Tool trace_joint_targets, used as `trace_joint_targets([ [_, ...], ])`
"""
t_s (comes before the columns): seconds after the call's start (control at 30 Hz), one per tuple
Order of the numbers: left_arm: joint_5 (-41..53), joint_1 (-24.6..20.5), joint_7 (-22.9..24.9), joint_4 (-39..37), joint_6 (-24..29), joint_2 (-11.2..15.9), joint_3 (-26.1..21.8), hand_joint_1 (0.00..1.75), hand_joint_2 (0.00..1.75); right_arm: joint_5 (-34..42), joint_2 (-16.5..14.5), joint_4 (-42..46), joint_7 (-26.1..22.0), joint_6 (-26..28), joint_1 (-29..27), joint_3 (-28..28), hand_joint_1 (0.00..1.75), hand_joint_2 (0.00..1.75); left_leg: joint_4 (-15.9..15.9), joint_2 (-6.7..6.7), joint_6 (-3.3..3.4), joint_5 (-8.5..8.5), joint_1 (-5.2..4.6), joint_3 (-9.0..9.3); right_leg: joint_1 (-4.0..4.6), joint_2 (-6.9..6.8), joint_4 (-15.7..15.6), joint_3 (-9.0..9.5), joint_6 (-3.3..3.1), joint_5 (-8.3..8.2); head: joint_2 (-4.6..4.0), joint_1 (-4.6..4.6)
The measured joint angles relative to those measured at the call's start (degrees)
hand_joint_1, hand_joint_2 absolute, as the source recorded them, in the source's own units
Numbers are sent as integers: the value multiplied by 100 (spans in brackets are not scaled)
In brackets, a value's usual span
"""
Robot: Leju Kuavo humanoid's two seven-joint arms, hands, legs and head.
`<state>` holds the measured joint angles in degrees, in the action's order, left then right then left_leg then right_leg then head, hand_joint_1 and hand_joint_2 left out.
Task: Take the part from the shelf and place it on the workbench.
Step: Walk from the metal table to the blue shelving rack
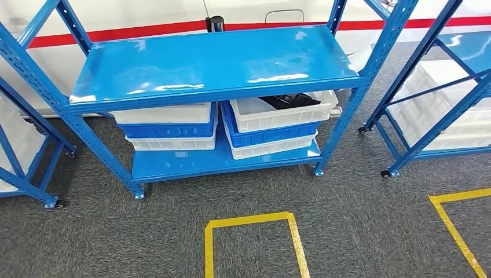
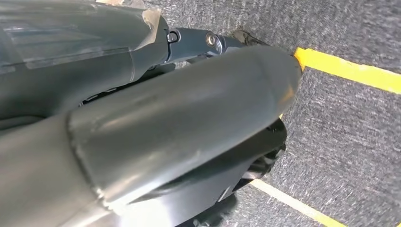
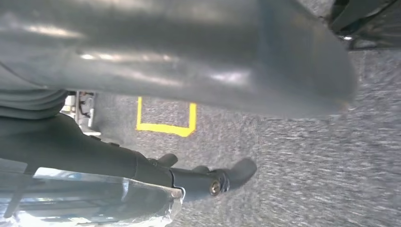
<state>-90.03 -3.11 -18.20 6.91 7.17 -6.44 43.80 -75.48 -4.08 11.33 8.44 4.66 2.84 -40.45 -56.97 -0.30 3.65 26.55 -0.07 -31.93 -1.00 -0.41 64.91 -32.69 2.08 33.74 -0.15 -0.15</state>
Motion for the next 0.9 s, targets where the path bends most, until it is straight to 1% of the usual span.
trace_joint_targets([
  [0.03, 0, -2, -1, 0, 0, -2, -1, 0, 0, -4, 0, -1, -1, 0, -4, 0, 0, 0, 1, -2, 18, 12, -4, 11, 2, 7, 393, -225, -10, 156, 0, 3],
  [0.07, 0, -1, -1, 0, 0, -4, -1, 0, 0, -7, 3, -1, 0, 0, -11, -1, 0, 0, -1, -13, 25, 27, -8, 22, 2, 12, 730, -435, 0, 258, 0, 5],
  [0.1, 0, 0, -1, 0, -1, -6, -3, 0, 0, -11, 7, -1, 1, 0, -21, -1, 0, 0, -3, -28, 27, 44, -12, 37, 1, 14, 902, -567, 32, 268, 0, 5],
  [0.13, 0, 0, -1, 0, 0, -7, -6, 0, 0, -14, 11, -1, 1, 0, -28, -1, 0, 0, -4, -48, 20, 64, -12, 61, 1, 15, 837, -581, 84, 167, 0, 9],
  [0.17, 0, 1, -1, 0, 1, -10, -13, 0, 0, -16, 15, -1, 2, 0, -33, -1, 0, 0, -6, -66, 7, 90, -12, 98, -3, 15, 538, -473, 144, -22, 0, 8],
  [0.2, 0, 1, -2, 0, 1, -13, -23, 0, 0, -19, 19, -1, 2, -1, -34, -1, 0, 0, -9, -80, -12, 122, -12, 138, -11, 15, 101, -294, 191, -246, 0, 10],
  [0.23, 1, 2, -4, 0, 2, -14, -35, 0, 0, -21, 20, -1, 2, -1, -31, -1, 0, 0, -19, -90, -42, 164, -27, 175, -7, 16, -294, -124, 202, -433, 0, 12],
  [0.27, 1, 2, -9, 0, 3, -15, -49, 0, 0, -23, 20, -1, 1, -1, -28, -1, 0, 0, -28, -95, -71, 203, -40, 203, -4, 18, -566, 4, 172, -553, 0, 10],
  [0.3, 1, 2, -15, 0, 3, -15, -62, 0, 0, -25, 19, -1, -1, -1, -25, -1, 0, 0, -36, -99, -96, 234, -55, 218, 4, 19, -691, 67, 118, -603, 0, 8],
  [0.33, 1, 2, -20, 0, 4, -14, -72, 0, 0, -26, 18, -1, -2, -1, -23, -1, 0, 0, -38, -101, -116, 256, -65, 227, 18, 20, -699, 83, 59, -604, 0, 5],
  [0.37, 1, 1, -26, 0, 4, -12, -80, 0, 0, -27, 17, -1, -3, 0, -22, -1, 0, 0, -38, -101, -130, 271, -57, 231, 4, 20, -703, 99, 10, -603, 0, 2],
  [0.4, 2, 2, -29, 0, 4, -9, -86, 0, 0, -28, 19, 0, -3, 0, -23, -1, 0, 0, -63, -94, -154, 294, -48, 227, -12, 21, -710, 110, -24, -601, 0, 1],
  [0.43, 2, 0, -32, 0, 4, -6, -89, 0, 0, -28, 20, 1, -3, 0, -24, -1, 0, 0, -162, -80, -187, 356, -37, 188, -30, 21, -718, 126, -58, -592, 0, -6],
  [0.47, 2, -1, -35, 0, 4, -4, -91, 0, 0, -29, 20, 1, -3, 0, -26, -1, 0, 0, -376, -64, -226, 471, -26, 89, -51, 20, -725, 147, -94, -582, 0, -12],
  [0.5, 2, -2, -39, 0, 4, -3, -92, 0, 0, -30, 21, 2, -4, 0, -26, -1, 0, 0, -720, -43, -264, 629, -16, -82, -54, 17, -728, 168, -125, -564, 0, -20],
  [0.53, 2, -3, -42, 0, 3, -1, -95, 0, 0, -30, 20, 2, -4, 0, -26, -1, 0, 0, -1149, -28, -293, 803, -5, -319, -55, 13, -727, 189, -155, -542, 0, -27],
  [0.57, 2, -3, -44, 0, 3, 0, -97, 0, 0, -30, 19, 1, -5, 0, -26, -1, 0, 0, -1540, -20, -314, 922, 8, -555, -54, 11, -727, 212, -177, -520, 0, -25],
  [0.6, 2, 0, -46, 0, 2, 3, -98, 0, 0, -30, 17, 1, -5, 0, -26, -1, 0, 0, -1784, -13, -325, 938, 20, -733, -56, 11, -727, 241, -189, -495, 0, -26],
  [0.63, 2, 2, -45, 0, 2, 7, -99, 0, 0, -30, 17, 1, -5, 0, -28, -1, 0, 0, -1802, -9, -328, 826, 31, -805, -60, 14, -726, 277, -190, -468, 0, -26],
  [0.67, 2, 6, -45, 0, 3, 10, -101, 0, 0, -31, 17, 1, -5, 0, -30, -1, 0, 0, -1570, -4, -325, 600, 40, -751, -67, 20, -727, 324, -181, -436, 0, -26],
  [0.7, 2, 10, -45, -1, 4, 14, -101, 0, 0, -31, 16, 1, -5, 0, -31, -1, 0, 0, -1177, 7, -314, 321, 47, -613, -74, 27, -729, 366, -163, -401, 0, -28],
  [0.73, 2, 14, -45, -1, 7, 17, -102, 0, 0, -32, 16, 1, -5, 0, -29, -1, 0, 0, -772, 21, -303, 113, 44, -453, -66, 32, -727, 401, -137, -361, 0, -29],
  [0.77, 2, 16, -45, -2, 8, 19, -103, 0, 0, -32, 15, 1, -5, 0, -25, -1, 0, 0, -455, 29, -286, -15, 36, -324, -50, 36, -729, 414, -104, -323, 0, -32],
  [0.8, 2, 17, -45, -2, 9, 19, -103, 0, 0, -32, 14, 1, -5, 0, -21, -1, 0, 0, -276, 32, -264, -52, 20, -254, -33, 36, -734, 413, -68, -292, 0, -35],
  [0.87, 2, 13, -45, -1, 7, 15, -104, 0, 0, -32, 14, 2, -5, 0, -13, -1, 0, 0, -206, 14, -203, -5, -18, -229, -18, 23, -768, 424, 4, -255, 0, -41],
  [0.9, 2, 14, -45, 0, 4, 11, -104, 0, 0, -32, 14, 2, -5, 0, -9, -1, 0, 0, -176, 7, -163, -7, -14, -204, -23, 14, -773, 450, 35, -239, 0, -39],
])
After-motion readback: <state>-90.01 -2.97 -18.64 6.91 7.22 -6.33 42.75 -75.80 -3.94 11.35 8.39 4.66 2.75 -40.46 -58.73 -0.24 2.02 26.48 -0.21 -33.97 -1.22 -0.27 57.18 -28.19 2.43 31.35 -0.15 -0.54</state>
